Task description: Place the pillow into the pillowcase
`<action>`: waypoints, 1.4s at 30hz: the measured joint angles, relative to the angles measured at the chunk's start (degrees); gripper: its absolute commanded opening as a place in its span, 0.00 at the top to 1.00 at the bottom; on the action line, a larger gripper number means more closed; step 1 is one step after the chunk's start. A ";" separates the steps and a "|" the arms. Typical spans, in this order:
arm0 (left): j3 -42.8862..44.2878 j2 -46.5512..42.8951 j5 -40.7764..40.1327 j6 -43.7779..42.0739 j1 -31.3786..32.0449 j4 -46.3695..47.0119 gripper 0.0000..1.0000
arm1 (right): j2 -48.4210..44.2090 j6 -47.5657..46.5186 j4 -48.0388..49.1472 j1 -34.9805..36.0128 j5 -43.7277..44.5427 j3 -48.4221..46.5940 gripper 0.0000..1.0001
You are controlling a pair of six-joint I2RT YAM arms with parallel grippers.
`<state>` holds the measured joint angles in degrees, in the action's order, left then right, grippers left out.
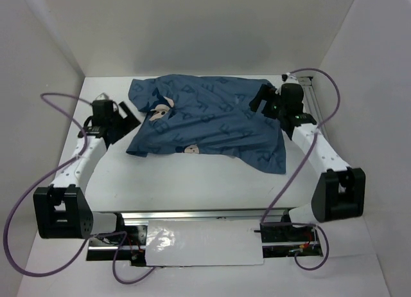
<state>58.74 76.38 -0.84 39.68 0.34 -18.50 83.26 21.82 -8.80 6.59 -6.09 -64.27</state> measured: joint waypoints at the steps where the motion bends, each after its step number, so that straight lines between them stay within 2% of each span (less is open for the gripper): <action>1: -2.43 -1.29 -0.96 1.29 -2.36 -0.48 0.01 | -2.29 0.96 -0.13 -0.24 0.92 1.60 0.00; 5: -10.67 -1.49 -1.18 4.42 -9.33 -2.16 0.13 | -10.64 4.59 -3.10 -1.09 4.50 8.09 0.00; 12: -19.61 0.85 7.23 7.34 -18.12 2.32 0.21 | -23.23 8.37 -12.33 -5.11 8.96 16.37 0.00; 18: -17.81 10.38 18.14 10.54 -19.45 11.65 0.25 | -25.68 8.61 -16.96 -5.38 9.42 19.28 0.00; 24: -17.05 14.80 24.00 13.38 -19.43 18.25 0.30 | -28.15 9.84 -21.75 -5.38 9.81 25.31 0.00; 26: -17.05 15.74 24.81 14.27 -19.32 19.65 0.41 | -29.27 10.40 -22.14 -5.38 9.79 26.67 0.00; 27: -17.05 16.20 25.09 14.73 -19.19 20.13 0.50 | -29.62 10.78 -22.14 -5.38 9.79 27.36 0.00; 28: -17.05 16.90 25.22 15.02 -19.02 20.55 0.63 | -29.79 11.02 -22.12 -5.38 9.77 28.11 0.00; 29: -17.03 17.51 25.49 15.41 -18.80 20.81 1.00 | -29.83 11.32 -22.23 -5.38 9.77 28.79 0.00; 36: -16.11 19.30 26.60 16.02 -17.27 22.75 1.00 | -27.28 11.78 -22.21 -5.44 10.62 31.12 0.00; 42: -17.64 14.40 24.85 15.19 -17.27 24.06 1.00 | -19.37 9.40 -17.53 -5.77 11.23 32.33 0.00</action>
<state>41.10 90.78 24.01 54.87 -16.93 5.56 63.90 31.22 -26.33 0.82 5.15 -31.94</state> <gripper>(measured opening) 0.043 0.999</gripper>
